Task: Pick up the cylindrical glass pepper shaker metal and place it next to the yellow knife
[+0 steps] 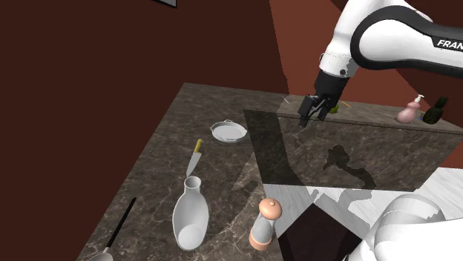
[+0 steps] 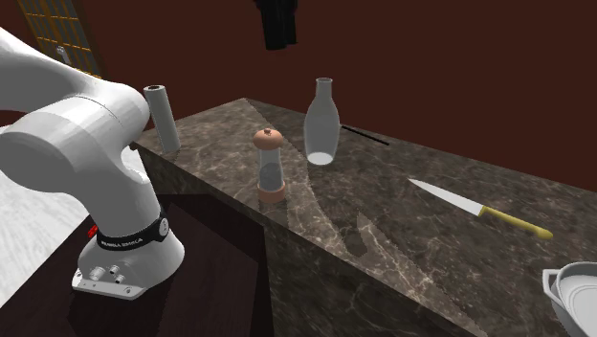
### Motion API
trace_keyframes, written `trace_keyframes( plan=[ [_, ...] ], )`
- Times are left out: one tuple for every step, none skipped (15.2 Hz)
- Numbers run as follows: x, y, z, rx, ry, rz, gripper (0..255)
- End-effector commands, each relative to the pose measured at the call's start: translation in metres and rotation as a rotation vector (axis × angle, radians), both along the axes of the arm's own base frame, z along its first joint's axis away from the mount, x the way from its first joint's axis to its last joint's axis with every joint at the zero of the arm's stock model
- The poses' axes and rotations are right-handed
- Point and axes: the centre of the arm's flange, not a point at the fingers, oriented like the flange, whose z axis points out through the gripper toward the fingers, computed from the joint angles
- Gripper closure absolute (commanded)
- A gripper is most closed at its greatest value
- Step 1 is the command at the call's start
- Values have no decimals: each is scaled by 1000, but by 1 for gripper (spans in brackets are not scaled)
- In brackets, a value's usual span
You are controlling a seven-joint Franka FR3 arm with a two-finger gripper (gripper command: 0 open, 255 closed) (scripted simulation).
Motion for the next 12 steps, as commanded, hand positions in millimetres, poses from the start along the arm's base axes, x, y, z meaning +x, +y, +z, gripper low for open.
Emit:
trace_keyframes(
  plan=[
    [0, 0, 0, 0, 0, 0, 0],
    [-1, 10, -9, -3, 6, 4, 0],
    [-3, 20, -17, -6, 11, 8, 0],
    [-5, 30, -26, -8, 17, 11, 0],
    [-6, 40, -35, -11, 23, 15, 0],
    [-8, 50, -44, -14, 29, 19, 0],
    [-10, 60, -52, -17, 34, 23, 0],
    [-12, 69, -61, -20, 40, 27, 0],
    [-14, 79, -70, -23, 46, 30, 0],
    [-16, 89, -79, -25, 52, 34, 0],
    [-18, 99, -88, -28, 57, 38, 0],
    [-21, 108, -96, -31, 63, 42, 0]
  ],
)
